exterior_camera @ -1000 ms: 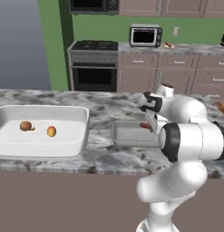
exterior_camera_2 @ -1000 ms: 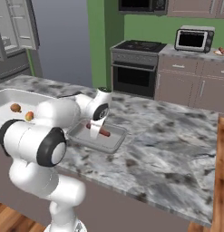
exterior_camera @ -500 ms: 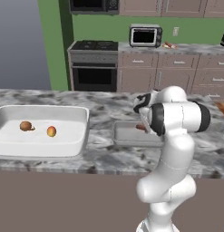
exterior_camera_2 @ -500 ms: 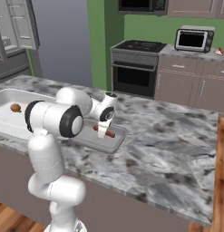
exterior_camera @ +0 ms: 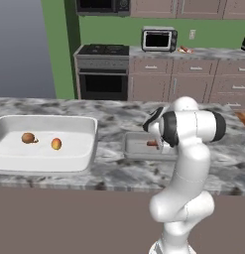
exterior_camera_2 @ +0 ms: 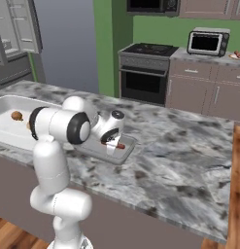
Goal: Place the cold items (mango and onion) from the fridge in one tupperware on the dining counter. Place the warm items (hot dog and kebab skewer) in the stove area in another tupperware.
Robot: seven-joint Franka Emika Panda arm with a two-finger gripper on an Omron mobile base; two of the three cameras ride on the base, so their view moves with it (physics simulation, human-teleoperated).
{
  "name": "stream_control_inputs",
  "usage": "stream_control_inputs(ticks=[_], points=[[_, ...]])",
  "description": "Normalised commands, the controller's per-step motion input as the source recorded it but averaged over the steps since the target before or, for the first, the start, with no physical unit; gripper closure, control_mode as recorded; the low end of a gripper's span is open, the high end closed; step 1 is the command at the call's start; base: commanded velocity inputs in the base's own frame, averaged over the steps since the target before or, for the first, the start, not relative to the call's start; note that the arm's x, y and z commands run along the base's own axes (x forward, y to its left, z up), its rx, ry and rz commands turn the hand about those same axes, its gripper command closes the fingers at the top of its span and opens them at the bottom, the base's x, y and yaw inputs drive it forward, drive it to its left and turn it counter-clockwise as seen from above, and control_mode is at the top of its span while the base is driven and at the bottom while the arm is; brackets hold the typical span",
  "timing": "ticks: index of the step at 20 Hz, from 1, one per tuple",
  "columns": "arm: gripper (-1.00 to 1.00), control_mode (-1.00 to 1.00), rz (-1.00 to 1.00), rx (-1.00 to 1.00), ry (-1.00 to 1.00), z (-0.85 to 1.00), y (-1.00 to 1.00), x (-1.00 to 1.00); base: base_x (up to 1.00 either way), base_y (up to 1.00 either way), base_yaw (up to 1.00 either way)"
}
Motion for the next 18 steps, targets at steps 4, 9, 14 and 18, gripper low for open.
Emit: stream_control_inputs(ticks=[4,9,14,18], points=[[-1.0,-1.0,-0.05,0.0,-0.19,0.0,-0.01,0.0,0.0,0.0,0.0],[-1.0,-1.0,-0.01,-0.01,-0.01,0.32,-0.01,0.0,0.0,0.0,0.0],[-1.0,-1.0,0.01,-0.03,0.18,0.94,0.0,0.0,0.0,0.0,0.0],[-1.0,-1.0,0.07,-0.03,0.19,1.0,-0.03,-0.15,0.0,0.0,0.0]])
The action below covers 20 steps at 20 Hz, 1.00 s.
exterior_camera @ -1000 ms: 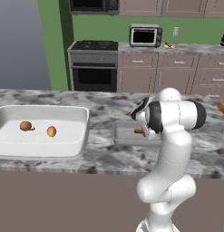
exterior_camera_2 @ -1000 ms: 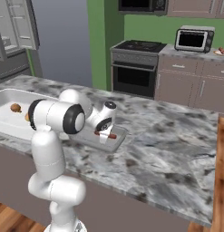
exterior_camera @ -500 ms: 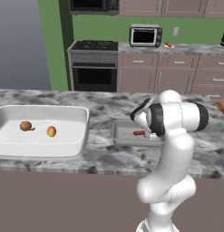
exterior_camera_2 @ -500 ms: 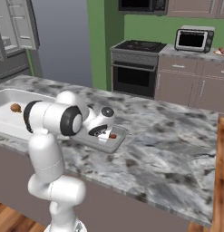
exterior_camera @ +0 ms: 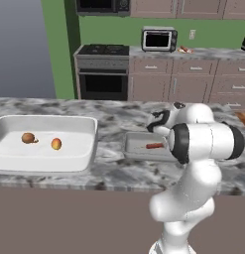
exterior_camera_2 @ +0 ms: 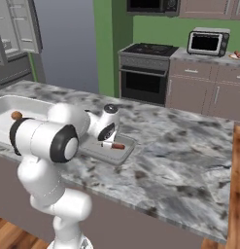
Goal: Place the cold items (mango and onion) from the fridge in one tupperware on the dining counter. Place the warm items (hot dog and kebab skewer) in the stove area in another tupperware.
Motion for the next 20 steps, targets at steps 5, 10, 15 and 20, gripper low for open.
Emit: stream_control_inputs(ticks=[5,10,15,20], points=[[-1.0,-1.0,0.05,-0.07,0.21,1.0,-0.05,-0.53,0.0,0.0,0.0],[-1.0,-1.0,0.02,-0.1,0.04,0.92,-0.09,-1.0,0.0,0.0,0.0],[-1.0,-1.0,0.0,-0.01,-0.08,0.4,-0.01,-1.0,0.0,0.0,0.0],[-1.0,-1.0,0.15,-0.08,-0.16,0.32,0.06,-1.0,0.0,0.0,0.0]])
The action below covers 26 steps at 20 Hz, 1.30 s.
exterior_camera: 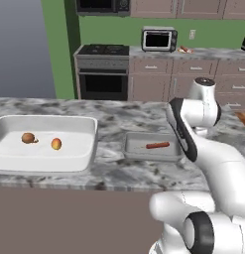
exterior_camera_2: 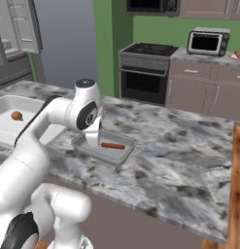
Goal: Place the cold items (mango and onion) from the fridge in one tupperware on the dining counter. Place the warm items (hot dog and kebab skewer) in the stove area in another tupperware.
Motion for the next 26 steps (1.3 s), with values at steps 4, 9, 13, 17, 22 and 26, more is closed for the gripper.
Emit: stream_control_inputs(ticks=[4,9,13,17,22,26], points=[[-1.0,-1.0,0.16,-0.09,-0.21,0.06,0.15,-1.0,0.0,0.0,0.0],[-1.0,-1.0,0.19,-0.19,-0.14,0.0,0.38,-0.98,0.0,0.0,0.0],[-1.0,-1.0,0.14,-0.17,0.03,0.0,0.28,-0.29,0.0,0.0,0.0],[-1.0,-1.0,0.05,-0.09,0.04,0.0,0.05,-0.01,0.0,0.0,0.0],[-1.0,1.0,0.01,-0.02,0.01,0.0,0.0,-0.02,-0.31,-0.13,0.01],[-1.0,1.0,0.0,0.0,0.0,0.0,0.0,0.0,-0.65,-0.69,-0.02]])
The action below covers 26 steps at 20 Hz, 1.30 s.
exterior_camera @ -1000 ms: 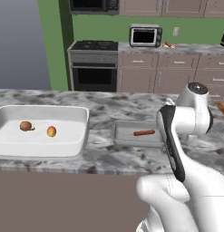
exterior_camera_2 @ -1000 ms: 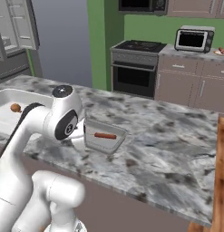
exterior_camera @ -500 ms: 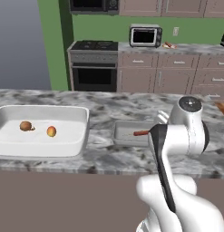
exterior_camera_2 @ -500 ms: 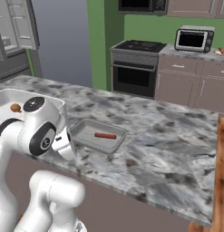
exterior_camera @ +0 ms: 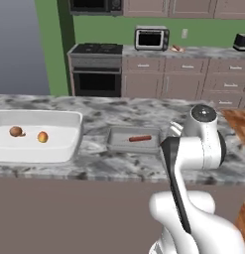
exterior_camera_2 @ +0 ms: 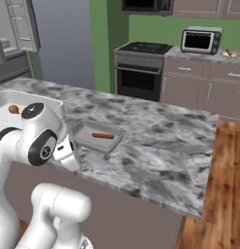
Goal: Place the cold items (mango and onion) from the fridge in one tupperware on the dining counter. Place the warm items (hot dog and kebab skewer) in the stove area in another tupperware.
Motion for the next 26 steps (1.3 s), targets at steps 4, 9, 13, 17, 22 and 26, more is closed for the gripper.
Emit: stream_control_inputs(ticks=[4,9,13,17,22,26], points=[[-1.0,1.0,0.0,0.0,0.0,0.0,0.0,0.0,-0.47,-0.84,-0.06],[-1.0,1.0,0.0,0.0,0.0,0.0,0.0,0.0,-0.36,-0.99,-0.11],[-1.0,1.0,0.0,0.0,0.0,0.0,0.0,0.0,-0.59,-1.0,-0.22],[-1.0,1.0,0.0,0.0,0.0,0.0,0.0,0.0,-0.53,-1.0,-0.2],[-1.0,1.0,0.0,0.0,0.0,0.0,0.0,0.0,-0.52,-1.0,-0.2],[-1.0,1.0,0.0,0.0,0.0,0.0,0.0,0.0,-0.14,-0.99,-0.16]])
